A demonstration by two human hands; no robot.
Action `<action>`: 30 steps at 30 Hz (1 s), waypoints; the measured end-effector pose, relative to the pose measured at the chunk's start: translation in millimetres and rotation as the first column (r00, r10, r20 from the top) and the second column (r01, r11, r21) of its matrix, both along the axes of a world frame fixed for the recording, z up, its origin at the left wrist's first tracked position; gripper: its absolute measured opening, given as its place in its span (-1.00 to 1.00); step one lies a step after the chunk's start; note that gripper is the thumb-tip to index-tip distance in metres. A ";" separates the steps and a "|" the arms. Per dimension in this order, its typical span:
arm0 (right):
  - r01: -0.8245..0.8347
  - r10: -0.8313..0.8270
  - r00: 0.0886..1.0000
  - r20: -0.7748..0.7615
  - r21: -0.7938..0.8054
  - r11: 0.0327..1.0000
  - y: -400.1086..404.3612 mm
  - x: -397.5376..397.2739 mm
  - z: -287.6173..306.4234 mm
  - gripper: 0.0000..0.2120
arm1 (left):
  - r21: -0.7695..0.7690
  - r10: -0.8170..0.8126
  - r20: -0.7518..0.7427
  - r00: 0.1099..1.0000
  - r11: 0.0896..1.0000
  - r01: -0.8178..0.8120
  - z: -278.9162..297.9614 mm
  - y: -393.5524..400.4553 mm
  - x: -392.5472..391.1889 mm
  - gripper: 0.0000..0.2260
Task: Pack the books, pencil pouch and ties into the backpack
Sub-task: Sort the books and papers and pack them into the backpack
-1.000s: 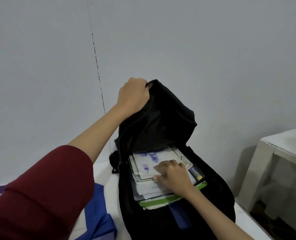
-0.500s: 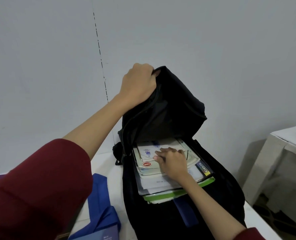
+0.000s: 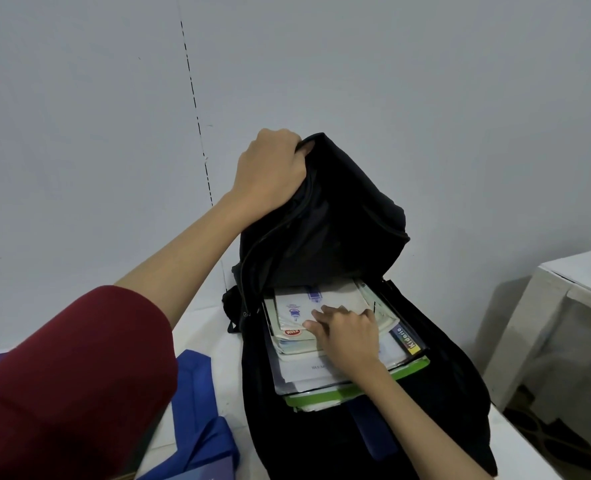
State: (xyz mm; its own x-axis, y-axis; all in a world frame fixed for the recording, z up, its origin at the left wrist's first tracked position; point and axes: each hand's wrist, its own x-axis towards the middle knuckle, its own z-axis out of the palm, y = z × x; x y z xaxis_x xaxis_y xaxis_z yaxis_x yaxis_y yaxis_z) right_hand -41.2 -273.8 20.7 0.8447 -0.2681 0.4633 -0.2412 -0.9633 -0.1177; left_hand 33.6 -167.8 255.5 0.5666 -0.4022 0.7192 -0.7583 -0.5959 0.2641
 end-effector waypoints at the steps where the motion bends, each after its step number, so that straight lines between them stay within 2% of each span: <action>1: 0.021 -0.021 1.000 0.017 -0.038 0.999 0.6 -1.2 -3.3 -0.68 | -0.003 0.000 0.004 1.000 1.000 0.000 1.4 1.0 -0.5 -0.60; 4: 0.042 -0.040 0.999 0.028 -0.041 0.998 -0.2 -2.2 -3.4 -0.64 | -0.009 -0.009 0.031 0.999 1.000 0.009 6.8 2.5 -3.0 -0.60; 7: -0.090 0.090 0.995 0.054 0.010 0.996 -10.1 2.2 3.8 -0.67 | 0.001 -0.023 0.056 0.998 1.000 0.023 9.0 1.0 -6.1 -0.64; 9: -0.117 0.129 0.987 -0.097 0.126 0.985 -19.1 6.5 8.3 -0.63 | 0.010 -0.026 0.064 0.998 1.000 0.025 8.1 -0.1 -6.7 -0.64; 11: -0.115 0.146 0.972 -0.186 0.167 0.979 -29.7 10.7 9.5 -0.58 | 0.012 -0.026 0.058 0.998 1.000 0.025 6.9 -0.7 -6.4 -0.65; 14: -0.136 0.172 0.976 -0.134 0.239 0.961 -34.1 7.6 4.8 -0.58 | 0.017 -0.028 0.047 0.999 1.000 0.027 6.0 -0.1 -5.7 -0.62; 17: 0.008 -0.025 0.998 0.055 0.275 0.961 -32.0 2.9 -4.2 -0.53 | 0.014 -0.022 0.036 0.999 1.000 0.021 6.5 0.9 -3.0 -0.60; 18: 0.054 -0.077 0.995 0.067 0.292 0.955 -30.6 4.0 -3.9 -0.51 | 0.011 -0.015 0.033 0.999 1.000 0.014 6.8 0.8 -2.1 -0.60; 23: 0.061 -0.076 0.994 0.072 0.200 0.978 -18.8 8.8 -3.5 -0.65 | 0.010 -0.006 0.020 1.000 1.000 0.006 5.8 -1.1 0.3 -0.60; 25: 0.074 -0.087 0.993 0.080 0.152 0.986 -13.2 6.6 -2.4 -0.64 | 0.010 -0.002 0.016 1.000 1.000 0.002 5.7 -1.5 0.4 -0.60; 27: 0.087 -0.090 0.996 0.017 0.127 0.988 -2.6 5.6 3.3 -0.56 | 0.010 -0.003 0.013 1.000 1.000 0.003 5.0 -2.0 -0.1 -0.60; 30: -0.024 0.027 0.999 -0.022 0.136 0.990 20.9 13.3 12.7 -0.48 | 0.010 0.002 0.014 1.000 1.000 -0.002 4.3 -2.7 -0.5 -0.60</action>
State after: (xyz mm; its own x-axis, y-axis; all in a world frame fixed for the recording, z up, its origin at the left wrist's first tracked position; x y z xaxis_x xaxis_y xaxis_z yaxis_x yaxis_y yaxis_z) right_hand -27.9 -252.9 33.4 0.8625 -0.3053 0.4036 -0.2211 -0.9447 -0.2422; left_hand 33.1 -170.6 259.8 0.5571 -0.4081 0.7233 -0.7608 -0.6000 0.2474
